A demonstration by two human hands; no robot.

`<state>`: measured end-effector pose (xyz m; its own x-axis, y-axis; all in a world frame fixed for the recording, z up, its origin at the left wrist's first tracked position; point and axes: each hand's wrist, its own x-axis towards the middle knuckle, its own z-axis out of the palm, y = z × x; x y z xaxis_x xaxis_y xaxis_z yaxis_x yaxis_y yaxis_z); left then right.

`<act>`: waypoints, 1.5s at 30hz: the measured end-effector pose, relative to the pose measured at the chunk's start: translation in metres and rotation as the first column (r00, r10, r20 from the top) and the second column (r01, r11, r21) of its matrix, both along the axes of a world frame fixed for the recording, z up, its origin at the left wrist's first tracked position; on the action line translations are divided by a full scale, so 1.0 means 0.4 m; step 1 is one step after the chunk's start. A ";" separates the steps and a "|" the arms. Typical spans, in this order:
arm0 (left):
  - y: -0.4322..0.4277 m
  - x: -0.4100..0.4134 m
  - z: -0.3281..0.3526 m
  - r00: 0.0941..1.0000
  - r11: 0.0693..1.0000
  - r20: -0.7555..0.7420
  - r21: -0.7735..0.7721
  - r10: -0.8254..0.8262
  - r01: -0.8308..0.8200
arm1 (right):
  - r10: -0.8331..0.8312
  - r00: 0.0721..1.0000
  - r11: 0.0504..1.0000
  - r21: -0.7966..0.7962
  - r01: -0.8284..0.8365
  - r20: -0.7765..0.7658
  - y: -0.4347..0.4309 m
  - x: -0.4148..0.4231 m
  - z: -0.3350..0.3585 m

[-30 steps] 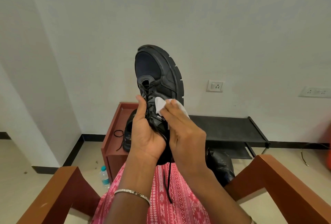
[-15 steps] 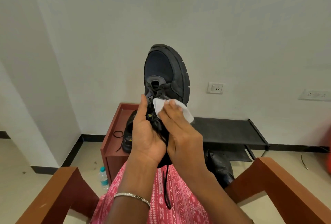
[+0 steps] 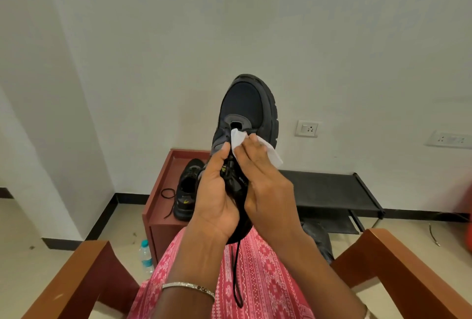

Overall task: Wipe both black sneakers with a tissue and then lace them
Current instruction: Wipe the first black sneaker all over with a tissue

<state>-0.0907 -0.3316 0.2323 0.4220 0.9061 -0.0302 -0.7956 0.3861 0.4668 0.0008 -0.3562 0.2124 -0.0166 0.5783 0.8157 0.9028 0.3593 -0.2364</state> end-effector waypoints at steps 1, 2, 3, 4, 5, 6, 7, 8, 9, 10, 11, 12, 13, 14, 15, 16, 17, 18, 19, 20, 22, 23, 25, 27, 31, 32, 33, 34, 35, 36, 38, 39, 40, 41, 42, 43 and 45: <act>-0.002 -0.002 0.003 1.000 1.000 -0.005 0.002 0.013 -0.013 | -0.010 1.000 1.000 0.010 0.010 0.014 0.007 -0.002 0.003; -0.001 -0.004 0.002 1.000 1.000 -0.011 0.007 0.023 -0.023 | -0.025 0.999 1.000 0.009 0.025 0.024 0.005 -0.008 0.000; -0.001 -0.005 0.001 1.000 1.000 -0.019 0.012 0.024 -0.024 | -0.040 0.999 0.999 0.002 0.040 0.018 -0.002 -0.017 -0.008; 0.002 -0.007 0.000 0.999 1.000 -0.027 0.013 0.021 -0.021 | -0.042 0.999 0.999 -0.010 0.042 -0.005 -0.013 -0.028 -0.019; 0.004 -0.010 0.002 0.999 1.000 -0.038 0.009 0.019 -0.019 | -0.030 0.999 0.999 -0.020 0.030 -0.035 -0.028 -0.039 -0.032; 0.008 -0.012 0.000 0.999 1.000 -0.053 -0.001 0.012 -0.012 | -0.005 0.998 1.000 -0.023 0.004 -0.058 -0.045 -0.047 -0.046; 0.011 -0.015 0.001 0.998 1.000 -0.070 -0.019 0.000 -0.002 | 0.026 0.997 1.000 -0.014 -0.026 -0.067 -0.061 -0.053 -0.059; 0.016 -0.017 0.002 0.997 0.999 -0.075 -0.037 -0.014 0.011 | 0.049 0.997 0.999 0.004 -0.049 -0.063 -0.073 -0.055 -0.068; 0.018 -0.018 0.005 0.997 0.998 -0.079 -0.052 -0.024 0.020 | 0.058 0.997 0.998 0.023 -0.057 -0.054 -0.079 -0.054 -0.073; 0.020 -0.016 0.005 0.997 0.998 -0.075 -0.060 -0.026 0.022 | 0.049 0.998 0.998 0.040 -0.048 -0.039 -0.076 -0.049 -0.072; 0.018 -0.013 0.005 0.998 0.998 -0.064 -0.066 -0.017 0.013 | 0.024 1.000 0.998 0.058 -0.023 -0.018 -0.065 -0.042 -0.067; 0.015 -0.009 0.005 0.999 0.997 -0.049 -0.071 -0.010 0.007 | -0.013 1.000 0.997 0.081 0.012 0.010 -0.049 -0.033 -0.056; 0.006 -0.005 0.009 1.000 0.997 -0.027 -0.076 -0.013 0.011 | -0.053 0.998 0.992 0.115 0.049 0.033 -0.029 -0.024 -0.041; 0.000 -0.001 0.010 0.999 0.996 0.009 -0.083 -0.033 0.033 | -0.088 0.995 0.985 0.155 0.081 0.041 -0.011 -0.014 -0.021; -0.007 0.002 0.014 0.997 0.994 0.040 -0.090 -0.065 0.068 | -0.116 0.993 0.974 0.198 0.107 0.032 0.007 -0.002 0.003; -0.012 0.003 0.016 0.994 0.991 0.054 -0.089 -0.093 0.098 | -0.136 0.991 0.963 0.236 0.130 0.009 0.019 0.009 0.025; -0.017 0.003 0.019 0.992 0.990 0.052 -0.077 -0.114 0.118 | -0.151 0.988 0.952 0.267 0.151 -0.020 0.028 0.017 0.043; -0.020 0.003 0.020 0.991 0.989 0.042 -0.064 -0.129 0.132 | -0.163 0.985 0.943 0.286 0.171 -0.052 0.029 0.021 0.055; -0.021 0.002 0.023 0.990 0.989 0.031 -0.054 -0.139 0.140 | -0.169 0.982 0.937 0.296 0.186 -0.081 0.026 0.020 0.059; -0.018 0.001 0.021 0.991 0.990 0.022 -0.050 -0.132 0.133 | -0.161 0.982 0.937 0.298 0.185 -0.104 0.020 0.013 0.053; -0.007 -0.003 0.014 0.996 0.994 -0.009 -0.071 -0.083 0.083 | -0.108 0.987 0.951 0.278 0.137 -0.117 -0.005 -0.009 0.022; -0.003 -0.005 0.012 0.998 0.995 -0.022 -0.082 -0.064 0.062 | -0.080 0.992 0.958 0.267 0.104 -0.101 -0.018 -0.020 0.000; 0.004 -0.005 0.008 0.998 0.994 -0.037 -0.091 -0.056 0.053 | -0.052 0.997 0.965 0.253 0.065 -0.056 -0.034 -0.023 -0.024; -0.001 0.000 0.009 0.996 0.993 -0.046 -0.089 -0.080 0.075 | -0.079 0.996 0.961 0.263 0.089 -0.048 -0.019 0.002 -0.008; -0.015 0.011 0.015 0.994 0.995 -0.057 -0.045 -0.092 0.089 | -0.136 0.984 0.934 0.315 0.166 -0.113 0.029 0.046 0.058; -0.015 0.008 0.015 0.995 0.996 -0.061 -0.035 -0.079 0.077 | -0.141 0.983 0.935 0.312 0.171 -0.115 0.032 0.043 0.062; -0.017 0.005 0.019 0.995 0.997 -0.069 -0.021 -0.073 0.072 | -0.147 0.982 0.937 0.302 0.176 -0.116 0.029 0.035 0.058; -0.017 0.003 0.021 0.994 0.997 -0.078 -0.006 -0.071 0.071 | -0.146 0.982 0.941 0.288 0.176 -0.121 0.022 0.025 0.049; -0.017 0.002 0.024 0.994 0.998 -0.086 0.005 -0.064 0.064 | -0.135 0.982 0.949 0.267 0.167 -0.134 0.011 0.013 0.035; -0.015 0.000 0.021 0.994 0.999 -0.095 0.010 -0.053 0.054 | -0.115 0.982 0.960 0.239 0.149 -0.151 0.000 0.001 0.020; -0.007 -0.001 0.014 0.993 1.000 -0.118 -0.001 -0.031 0.031 | -0.070 0.985 0.975 0.198 0.100 -0.156 -0.023 -0.016 -0.013; -0.005 -0.003 0.014 0.992 0.999 -0.120 -0.011 -0.036 0.035 | -0.059 0.989 0.977 0.197 0.086 -0.138 -0.031 -0.019 -0.024; -0.004 -0.003 0.013 0.992 0.999 -0.118 -0.019 -0.045 0.043 | -0.055 0.991 0.977 0.200 0.078 -0.121 -0.034 -0.017 -0.027; -0.005 -0.002 0.014 0.991 0.998 -0.121 -0.028 -0.052 0.049 | -0.056 0.992 0.976 0.203 0.078 -0.114 -0.031 -0.008 -0.024; -0.007 0.000 0.015 0.991 0.998 -0.114 -0.038 -0.064 0.060 | -0.069 0.991 0.974 0.205 0.092 -0.119 -0.022 0.005 -0.012; -0.012 0.002 0.019 0.992 0.996 -0.101 -0.048 -0.079 0.074 | -0.091 0.987 0.970 0.212 0.119 -0.135 -0.009 0.020 0.004; -0.016 0.007 0.021 0.992 0.996 -0.096 -0.048 -0.082 0.078 | -0.126 0.974 0.958 0.233 0.169 -0.188 0.014 0.050 0.041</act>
<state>-0.0879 -0.3380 0.2408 0.4863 0.8663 -0.1142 -0.7124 0.4687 0.5223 0.0208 -0.3505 0.2289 0.2047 0.3444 0.9162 0.9043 0.2917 -0.3116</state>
